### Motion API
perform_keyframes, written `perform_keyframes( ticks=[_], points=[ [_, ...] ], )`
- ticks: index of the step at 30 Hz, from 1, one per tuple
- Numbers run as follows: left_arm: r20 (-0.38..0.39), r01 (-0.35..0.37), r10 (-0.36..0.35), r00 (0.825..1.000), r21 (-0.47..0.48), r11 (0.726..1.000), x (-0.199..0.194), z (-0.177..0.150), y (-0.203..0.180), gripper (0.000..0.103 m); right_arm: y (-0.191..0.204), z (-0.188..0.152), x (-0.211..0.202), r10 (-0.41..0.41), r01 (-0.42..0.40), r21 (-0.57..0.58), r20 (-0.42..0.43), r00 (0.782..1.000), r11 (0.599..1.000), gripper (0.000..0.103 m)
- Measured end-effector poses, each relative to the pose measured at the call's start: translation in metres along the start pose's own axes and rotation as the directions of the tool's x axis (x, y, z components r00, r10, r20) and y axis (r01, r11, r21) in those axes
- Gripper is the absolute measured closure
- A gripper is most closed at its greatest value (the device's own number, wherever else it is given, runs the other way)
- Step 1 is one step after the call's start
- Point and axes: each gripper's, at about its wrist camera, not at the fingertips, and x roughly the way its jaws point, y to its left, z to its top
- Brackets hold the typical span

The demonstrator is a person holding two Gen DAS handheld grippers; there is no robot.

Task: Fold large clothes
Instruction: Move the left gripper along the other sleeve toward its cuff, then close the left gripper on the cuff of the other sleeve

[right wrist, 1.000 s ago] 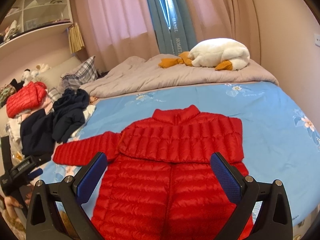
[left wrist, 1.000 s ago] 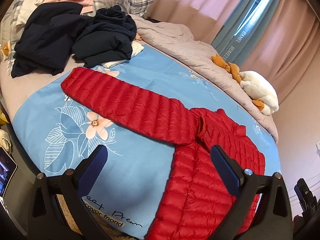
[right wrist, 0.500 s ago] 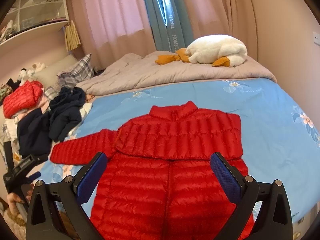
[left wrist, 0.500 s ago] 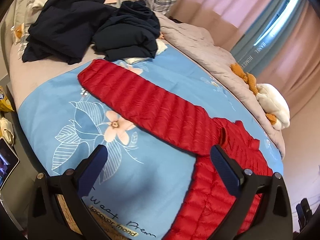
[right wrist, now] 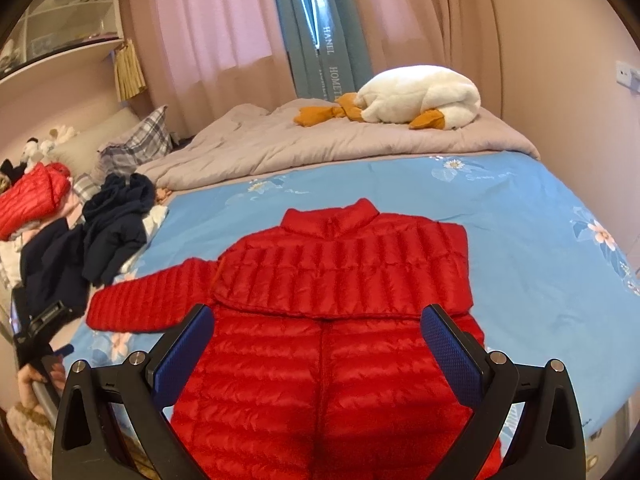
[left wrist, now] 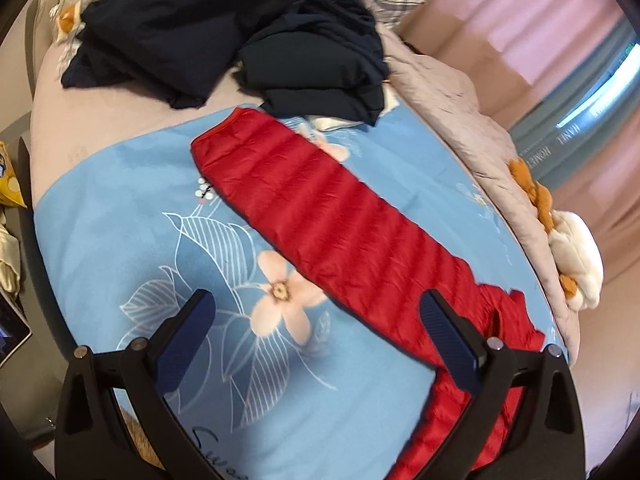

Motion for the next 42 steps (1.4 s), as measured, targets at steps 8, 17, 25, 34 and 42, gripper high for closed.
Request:
perform_keyframes(
  ticks=[8, 17, 25, 34, 42],
  points=[
    [-0.04, -0.023, 0.02, 0.999, -0.071, 0.997, 0.039, 0.018, 0.024, 0.006, 0.001, 0.001, 0.008, -0.025, 0.025, 0.0, -0.017, 1.0, 1.0, 0.001],
    [-0.044, -0.064, 0.059, 0.997, -0.122, 0.991, 0.069, 0.037, 0.039, 0.015, -0.001, 0.004, 0.016, -0.062, 0.062, 0.003, -0.029, 0.998, 0.998, 0.001],
    [-0.049, -0.075, 0.068, 0.996, -0.15, 0.986, 0.095, 0.047, 0.046, 0.026, -0.002, 0.004, 0.024, -0.075, 0.075, 0.002, -0.045, 0.996, 0.997, 0.001],
    [-0.01, -0.106, 0.106, 0.994, -0.158, 0.982, 0.112, 0.06, 0.044, 0.068, -0.008, 0.005, 0.027, -0.083, 0.084, 0.019, -0.056, 0.995, 0.996, 0.001],
    [0.023, -0.094, 0.099, 0.995, -0.154, 0.984, 0.097, 0.061, 0.032, 0.098, -0.012, 0.007, 0.025, -0.077, 0.079, 0.022, -0.047, 0.996, 0.997, 0.001]
  ],
)
